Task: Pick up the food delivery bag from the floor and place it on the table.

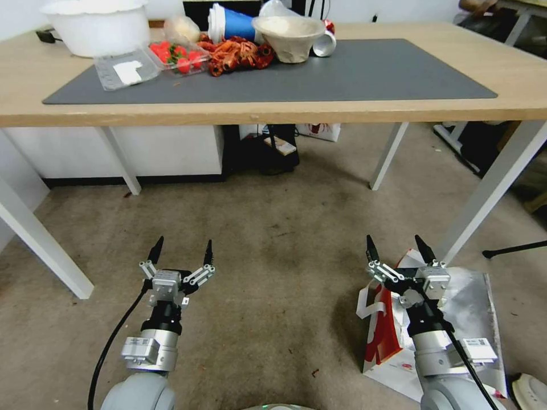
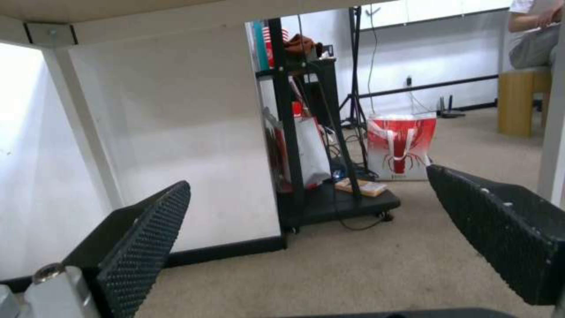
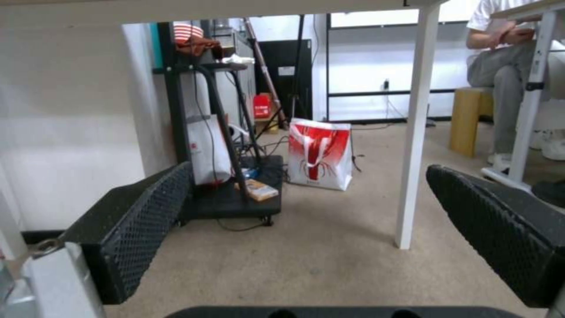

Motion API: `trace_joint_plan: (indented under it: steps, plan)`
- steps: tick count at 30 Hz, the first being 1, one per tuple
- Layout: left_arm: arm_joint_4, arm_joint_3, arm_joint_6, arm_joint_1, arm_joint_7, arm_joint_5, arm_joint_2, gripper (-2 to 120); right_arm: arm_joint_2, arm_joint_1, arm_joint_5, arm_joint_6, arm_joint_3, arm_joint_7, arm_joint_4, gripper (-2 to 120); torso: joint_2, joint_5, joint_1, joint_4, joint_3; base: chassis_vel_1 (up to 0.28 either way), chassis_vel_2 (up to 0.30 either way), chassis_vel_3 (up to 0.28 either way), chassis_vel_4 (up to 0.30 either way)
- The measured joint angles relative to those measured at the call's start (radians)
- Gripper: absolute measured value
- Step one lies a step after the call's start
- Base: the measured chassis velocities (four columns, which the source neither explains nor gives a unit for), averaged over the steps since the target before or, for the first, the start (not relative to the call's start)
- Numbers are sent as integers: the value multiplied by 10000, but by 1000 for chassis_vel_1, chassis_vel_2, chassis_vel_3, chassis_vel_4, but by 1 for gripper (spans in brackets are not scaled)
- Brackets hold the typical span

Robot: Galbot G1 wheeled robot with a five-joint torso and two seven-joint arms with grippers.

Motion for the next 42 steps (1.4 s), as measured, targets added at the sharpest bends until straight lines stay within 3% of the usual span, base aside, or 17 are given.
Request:
trace_joint_plan:
  steps: [14, 26, 42]
  plan:
    - [89, 10, -224, -227, -125, -428, 328, 100, -431, 388, 20, -297, 1014, 98, -433, 100, 58, 0, 6, 1, 0, 0, 0, 0, 0]
    - [312, 11, -43, -217, -349, -541, 536, 100, -643, 308, -837, 311, 2911, -370, -1846, 100, 86, -1, 12, 0, 0, 0, 0, 0, 0]
    - [1110, 38, -104, -406, -352, -303, 488, 100, -786, 656, -1376, 992, 3671, -443, -3552, 100, 102, -1, 16, -1, -1, 0, 0, 0, 0]
